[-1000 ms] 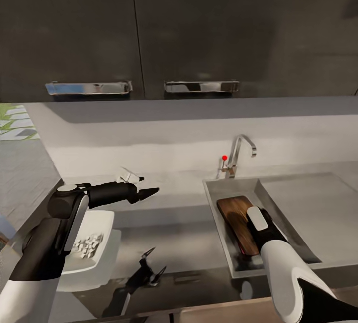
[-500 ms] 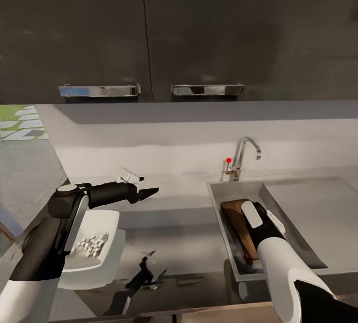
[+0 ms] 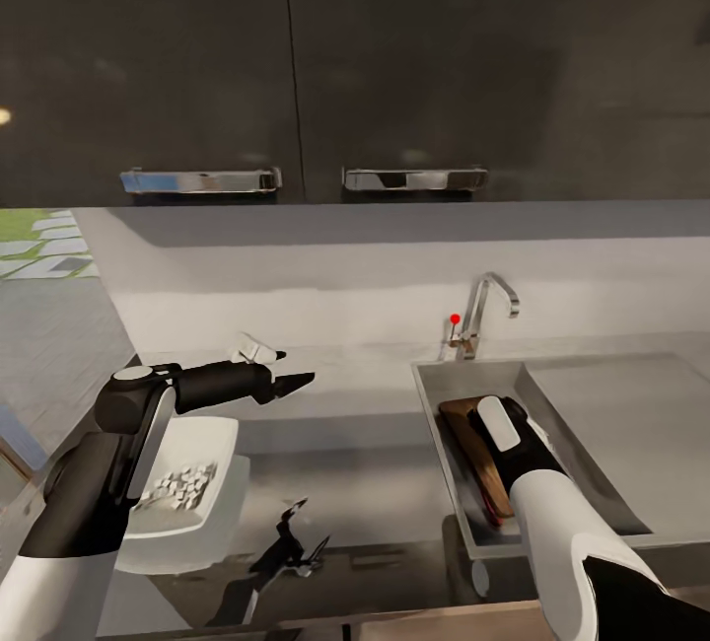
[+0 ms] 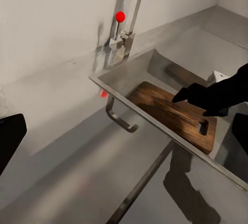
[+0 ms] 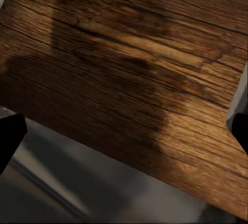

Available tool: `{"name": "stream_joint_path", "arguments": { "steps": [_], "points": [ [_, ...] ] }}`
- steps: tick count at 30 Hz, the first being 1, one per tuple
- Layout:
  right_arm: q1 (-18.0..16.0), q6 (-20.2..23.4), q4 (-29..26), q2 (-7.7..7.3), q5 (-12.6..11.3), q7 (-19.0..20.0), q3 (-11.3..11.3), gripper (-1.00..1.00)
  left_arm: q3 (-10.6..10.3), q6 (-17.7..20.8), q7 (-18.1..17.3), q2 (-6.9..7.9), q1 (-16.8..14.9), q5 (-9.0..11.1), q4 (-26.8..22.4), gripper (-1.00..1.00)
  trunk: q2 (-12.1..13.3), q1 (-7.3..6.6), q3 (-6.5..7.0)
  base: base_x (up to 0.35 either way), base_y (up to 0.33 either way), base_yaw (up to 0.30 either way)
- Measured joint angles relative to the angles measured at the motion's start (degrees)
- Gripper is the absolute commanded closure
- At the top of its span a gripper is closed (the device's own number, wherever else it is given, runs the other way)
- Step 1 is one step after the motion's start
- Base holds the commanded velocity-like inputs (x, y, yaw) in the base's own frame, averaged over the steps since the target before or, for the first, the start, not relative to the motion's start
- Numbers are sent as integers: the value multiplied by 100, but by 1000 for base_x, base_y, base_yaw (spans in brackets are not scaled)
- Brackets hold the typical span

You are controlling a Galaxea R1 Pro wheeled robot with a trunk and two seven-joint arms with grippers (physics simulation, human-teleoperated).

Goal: In the kitchen, take the Vidalia onion out of the sink, dice it on the chopping board with the paring knife, put the diced onion into the bowl on the countertop, then place both the paring knife and the chopping board into the sink.

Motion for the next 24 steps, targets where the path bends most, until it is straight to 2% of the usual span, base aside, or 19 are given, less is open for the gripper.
{"name": "stream_joint_path", "arguments": {
  "steps": [6,8,9,13,17,21,24],
  "points": [
    [0,98,-163,-5,10,289,79,-100,0,0,0,2,0,0,0,-100,0,3,0,-176,0,0],
    [0,117,-310,-7,13,524,331,-100,-2,0,0,3,0,0,0,-100,1,3,1,-303,0,0],
    [0,166,-401,-11,18,749,545,-100,-3,0,0,3,0,0,0,-100,1,3,1,-301,0,0],
    [-1,366,-530,-25,33,1042,736,-100,-2,1,0,5,0,1,0,-100,-1,2,8,-258,0,0],
    [-1,534,-877,-61,65,1144,794,-100,-3,1,-1,5,0,2,0,-100,-2,1,39,-124,0,0],
    [0,738,-1256,-219,101,1164,815,-100,-3,0,0,0,0,1,0,-100,-1,0,74,-25,0,0],
    [0,1093,-1684,-462,120,1230,869,-100,-2,0,0,-3,1,0,0,-100,-1,-1,102,-5,0,0]
  ]
}}
